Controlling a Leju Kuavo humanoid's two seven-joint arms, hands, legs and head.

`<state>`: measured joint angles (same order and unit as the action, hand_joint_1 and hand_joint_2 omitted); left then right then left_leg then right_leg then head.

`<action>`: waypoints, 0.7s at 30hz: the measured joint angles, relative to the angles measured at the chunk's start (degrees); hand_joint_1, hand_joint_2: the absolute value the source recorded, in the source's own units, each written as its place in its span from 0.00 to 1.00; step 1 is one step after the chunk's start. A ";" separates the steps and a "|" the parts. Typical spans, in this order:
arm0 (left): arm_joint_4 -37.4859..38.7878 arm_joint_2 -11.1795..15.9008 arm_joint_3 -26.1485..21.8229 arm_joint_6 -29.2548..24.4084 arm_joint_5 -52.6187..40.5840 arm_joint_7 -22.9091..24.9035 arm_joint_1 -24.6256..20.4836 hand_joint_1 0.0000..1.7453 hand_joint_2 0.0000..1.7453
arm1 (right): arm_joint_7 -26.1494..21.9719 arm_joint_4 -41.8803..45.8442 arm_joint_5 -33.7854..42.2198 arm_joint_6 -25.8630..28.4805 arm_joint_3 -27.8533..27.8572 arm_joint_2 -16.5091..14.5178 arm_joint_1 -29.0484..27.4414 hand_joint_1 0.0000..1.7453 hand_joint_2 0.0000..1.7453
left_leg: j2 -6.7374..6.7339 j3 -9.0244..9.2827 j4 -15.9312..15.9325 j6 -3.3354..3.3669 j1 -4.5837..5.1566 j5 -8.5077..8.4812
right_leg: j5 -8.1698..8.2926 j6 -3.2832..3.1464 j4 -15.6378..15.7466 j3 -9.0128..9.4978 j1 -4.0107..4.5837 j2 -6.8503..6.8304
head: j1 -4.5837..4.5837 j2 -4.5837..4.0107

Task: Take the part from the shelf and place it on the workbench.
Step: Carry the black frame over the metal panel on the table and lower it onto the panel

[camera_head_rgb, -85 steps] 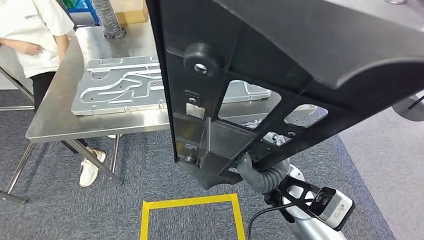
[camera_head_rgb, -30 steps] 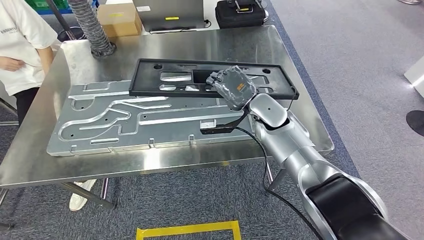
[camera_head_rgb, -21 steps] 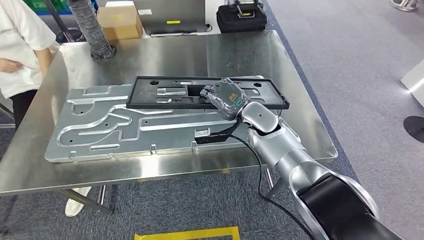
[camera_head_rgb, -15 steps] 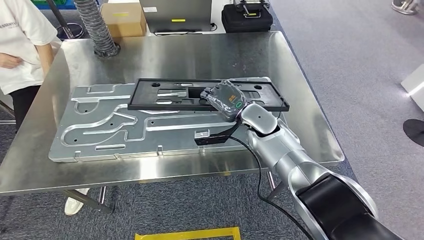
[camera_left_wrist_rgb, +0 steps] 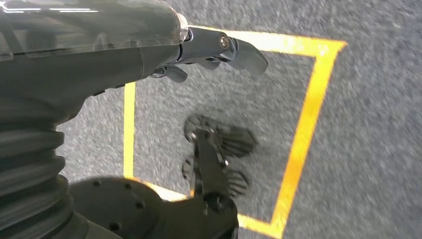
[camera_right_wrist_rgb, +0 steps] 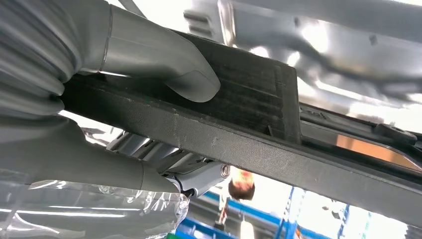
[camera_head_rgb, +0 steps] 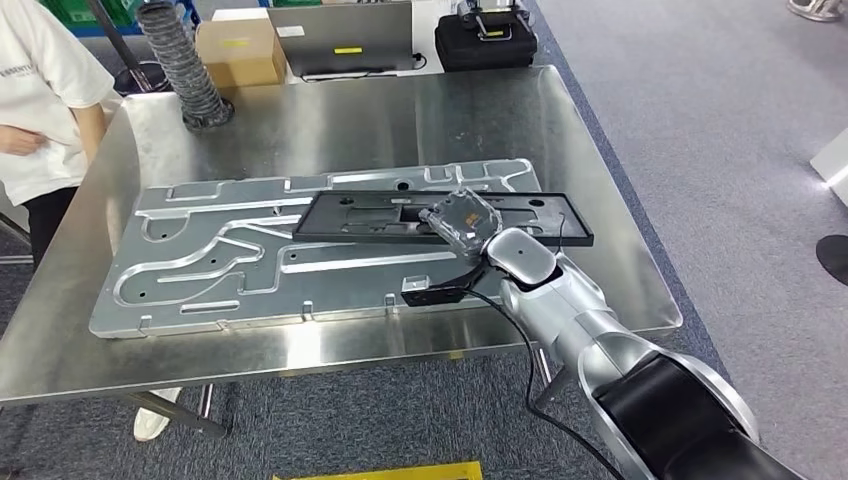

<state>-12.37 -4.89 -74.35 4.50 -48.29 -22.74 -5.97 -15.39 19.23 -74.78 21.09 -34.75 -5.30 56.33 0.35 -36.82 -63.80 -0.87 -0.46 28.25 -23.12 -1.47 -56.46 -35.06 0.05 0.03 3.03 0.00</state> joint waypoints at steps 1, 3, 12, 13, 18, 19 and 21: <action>0.00 -0.01 -0.01 0.12 0.05 -0.19 0.02 0.00 1.00 | 0.14 -0.36 -0.05 -0.08 -0.08 0.07 -0.36 1.00 1.00 | -0.01 -1.87 -3.97 -0.25 -0.10 1.86 | -0.03 -0.09 0.00 0.06 -0.03 -0.01 | 0.01 0.00; 0.00 -0.01 -0.02 0.18 0.13 -0.37 0.11 0.00 1.00 | 0.20 -0.99 -0.14 -0.11 -0.11 0.22 -1.18 1.00 1.00 | -0.02 -5.09 -10.17 -0.61 -0.26 3.76 | -0.17 -0.13 -0.13 0.08 -0.03 0.01 | 0.01 0.00; 0.00 0.08 -0.06 0.79 0.28 -2.10 -0.02 0.00 1.00 | 0.14 -2.20 -0.32 -0.44 -0.33 0.54 -1.57 0.00 0.00 | 0.03 1.98 5.57 1.04 -0.27 -3.96 | -1.24 1.75 -1.52 -0.05 0.11 0.64 | -0.01 0.00; 0.00 0.07 -0.07 0.87 0.29 -2.31 -0.04 0.00 1.00 | 0.02 -2.25 -0.29 -0.62 -0.34 0.56 -1.56 0.00 0.00 | 0.02 2.06 5.68 1.38 -0.34 -4.06 | -1.72 2.08 -2.10 -0.25 0.05 0.60 | -0.01 0.00; 0.00 0.04 -0.09 0.81 -0.14 -2.69 -0.13 0.00 0.25 | -1.08 -2.57 0.65 -1.11 -0.35 0.67 -1.83 0.00 0.00 | -0.05 2.11 5.85 2.19 -0.38 -4.23 | -9.12 3.02 -17.76 -7.46 -0.38 0.36 | -0.01 0.00; 0.00 0.04 -0.09 0.75 -0.21 -2.74 -0.15 0.00 0.00 | -1.46 -2.62 1.13 -1.10 -0.35 0.70 -2.00 0.00 0.00 | -0.01 2.11 5.81 2.20 -0.37 -4.22 | -8.90 3.00 -18.75 -7.95 -0.41 0.33 | -0.01 0.00; 0.00 0.00 -0.09 0.65 -0.25 -2.79 -0.24 0.00 0.00 | -2.83 -2.62 3.03 -1.05 -0.16 0.75 -2.06 0.00 0.00 | 0.08 2.18 5.70 2.14 -0.31 -4.18 | -5.58 2.60 -13.63 -5.49 -0.37 0.31 | 0.00 0.00</action>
<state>-12.37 -4.89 -74.44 5.15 -48.54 -25.53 -6.21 -18.22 16.61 -71.75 20.04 -34.91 -4.55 54.27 0.43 -34.64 -58.10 1.26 -0.77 24.07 -28.69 1.13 -70.09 -40.55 -0.33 0.34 3.03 0.00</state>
